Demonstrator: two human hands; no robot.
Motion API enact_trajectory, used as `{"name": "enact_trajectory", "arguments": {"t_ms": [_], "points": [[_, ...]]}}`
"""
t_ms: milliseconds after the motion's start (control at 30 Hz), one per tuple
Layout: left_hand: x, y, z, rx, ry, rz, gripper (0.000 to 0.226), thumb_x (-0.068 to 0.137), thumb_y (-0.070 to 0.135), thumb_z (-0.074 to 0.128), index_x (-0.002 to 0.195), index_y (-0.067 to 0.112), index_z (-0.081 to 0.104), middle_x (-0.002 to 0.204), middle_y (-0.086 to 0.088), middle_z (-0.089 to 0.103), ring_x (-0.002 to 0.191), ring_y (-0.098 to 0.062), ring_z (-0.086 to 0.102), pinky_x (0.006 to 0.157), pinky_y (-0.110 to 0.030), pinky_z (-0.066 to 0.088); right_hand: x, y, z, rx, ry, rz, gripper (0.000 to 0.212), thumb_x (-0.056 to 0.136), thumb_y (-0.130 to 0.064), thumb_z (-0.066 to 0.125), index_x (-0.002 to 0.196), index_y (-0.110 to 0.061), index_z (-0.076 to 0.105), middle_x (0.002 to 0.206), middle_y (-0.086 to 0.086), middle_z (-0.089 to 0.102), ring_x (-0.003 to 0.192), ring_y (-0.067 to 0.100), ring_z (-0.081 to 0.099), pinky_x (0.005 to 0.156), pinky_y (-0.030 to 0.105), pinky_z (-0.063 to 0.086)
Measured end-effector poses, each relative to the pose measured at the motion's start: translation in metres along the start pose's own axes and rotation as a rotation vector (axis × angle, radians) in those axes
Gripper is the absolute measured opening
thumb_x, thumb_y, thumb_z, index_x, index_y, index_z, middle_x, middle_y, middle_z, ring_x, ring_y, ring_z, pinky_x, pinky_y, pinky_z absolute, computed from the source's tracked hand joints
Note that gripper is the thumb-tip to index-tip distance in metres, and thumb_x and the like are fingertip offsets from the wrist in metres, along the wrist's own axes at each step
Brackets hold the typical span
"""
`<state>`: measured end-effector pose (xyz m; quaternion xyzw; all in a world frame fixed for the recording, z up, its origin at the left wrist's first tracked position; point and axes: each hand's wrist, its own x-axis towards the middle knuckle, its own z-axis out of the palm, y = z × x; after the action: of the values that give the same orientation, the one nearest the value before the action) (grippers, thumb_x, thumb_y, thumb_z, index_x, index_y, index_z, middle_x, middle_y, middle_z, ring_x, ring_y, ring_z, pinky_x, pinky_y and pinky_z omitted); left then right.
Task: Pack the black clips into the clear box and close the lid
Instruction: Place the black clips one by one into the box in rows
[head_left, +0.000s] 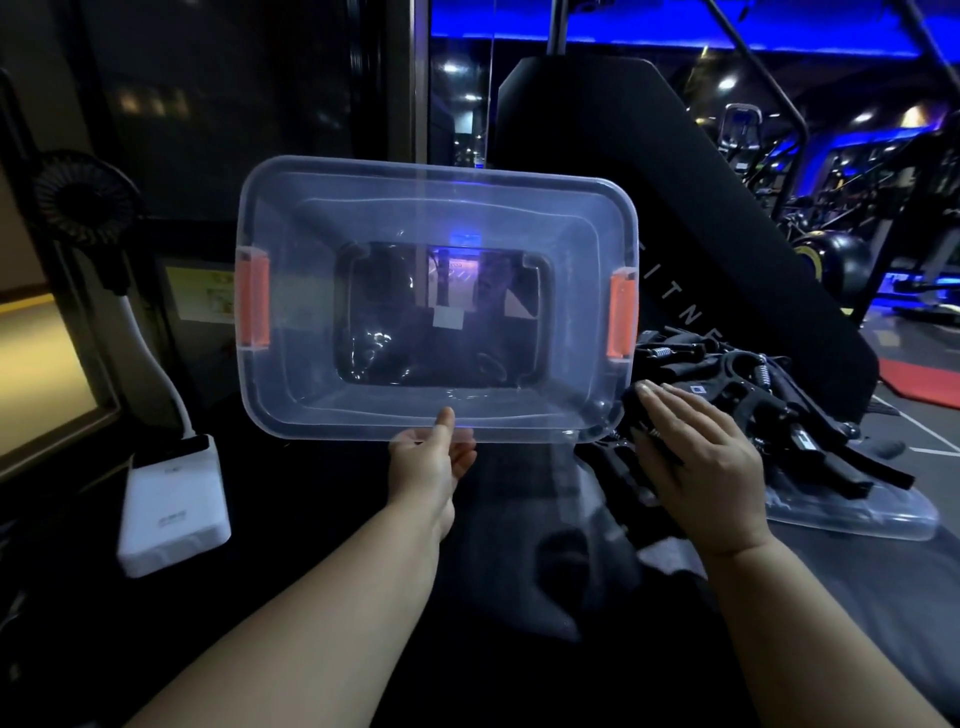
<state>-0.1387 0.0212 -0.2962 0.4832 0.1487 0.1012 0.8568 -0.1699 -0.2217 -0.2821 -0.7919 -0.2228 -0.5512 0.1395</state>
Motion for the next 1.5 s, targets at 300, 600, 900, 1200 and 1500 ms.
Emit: {"name": "enact_trajectory", "arguments": {"t_ms": [300,600,900,1200,1500], "points": [[-0.004,0.006,0.000,-0.042,0.011,-0.006,0.026,0.098,0.039,0.047,0.099,0.013,0.050,0.077,-0.008,0.066,0.069,-0.017,0.062,0.067,-0.028,0.055,0.033,-0.036,-0.020,0.153,0.204,0.167,0.034,0.087,-0.015,0.061,0.117,0.002,0.064,0.105,-0.001,0.060,0.101,0.007,0.056,0.093,0.000,0.035],[-0.009,0.008,-0.003,-0.052,-0.009,-0.013,0.030,0.097,0.039,0.046,0.110,0.012,0.047,0.082,-0.009,0.066,0.073,-0.018,0.063,0.073,-0.030,0.056,0.054,-0.057,-0.029,0.194,0.111,0.339,0.033,0.086,-0.015,0.067,0.119,-0.015,0.066,0.093,-0.002,0.070,0.080,-0.002,0.060,0.075,-0.003,0.037],[-0.007,0.009,-0.004,-0.085,-0.050,-0.035,0.025,0.096,0.037,0.051,0.102,0.013,0.050,0.080,-0.011,0.070,0.068,-0.019,0.065,0.068,-0.030,0.056,0.058,-0.077,-0.004,0.411,-0.251,0.734,0.029,0.083,-0.025,0.072,0.107,-0.040,0.068,0.083,-0.014,0.073,0.072,-0.004,0.066,0.073,0.022,0.052],[-0.008,0.011,-0.007,-0.113,-0.113,-0.085,0.021,0.094,0.035,0.056,0.100,0.015,0.055,0.071,-0.012,0.072,0.060,-0.019,0.068,0.061,-0.030,0.056,0.062,-0.081,0.006,0.389,-0.343,0.733,0.023,0.082,-0.023,0.072,0.094,-0.034,0.057,0.079,-0.012,0.070,0.069,0.005,0.064,0.066,0.026,0.050],[-0.005,0.014,-0.009,-0.125,-0.167,-0.159,0.023,0.090,0.037,0.061,0.100,0.017,0.057,0.071,-0.013,0.072,0.058,-0.018,0.068,0.056,-0.027,0.056,0.067,-0.075,-0.006,0.169,-0.705,0.558,0.087,0.070,-0.019,0.080,0.135,-0.056,0.035,0.103,-0.013,0.063,0.077,0.009,0.056,0.078,0.024,0.046]]}}
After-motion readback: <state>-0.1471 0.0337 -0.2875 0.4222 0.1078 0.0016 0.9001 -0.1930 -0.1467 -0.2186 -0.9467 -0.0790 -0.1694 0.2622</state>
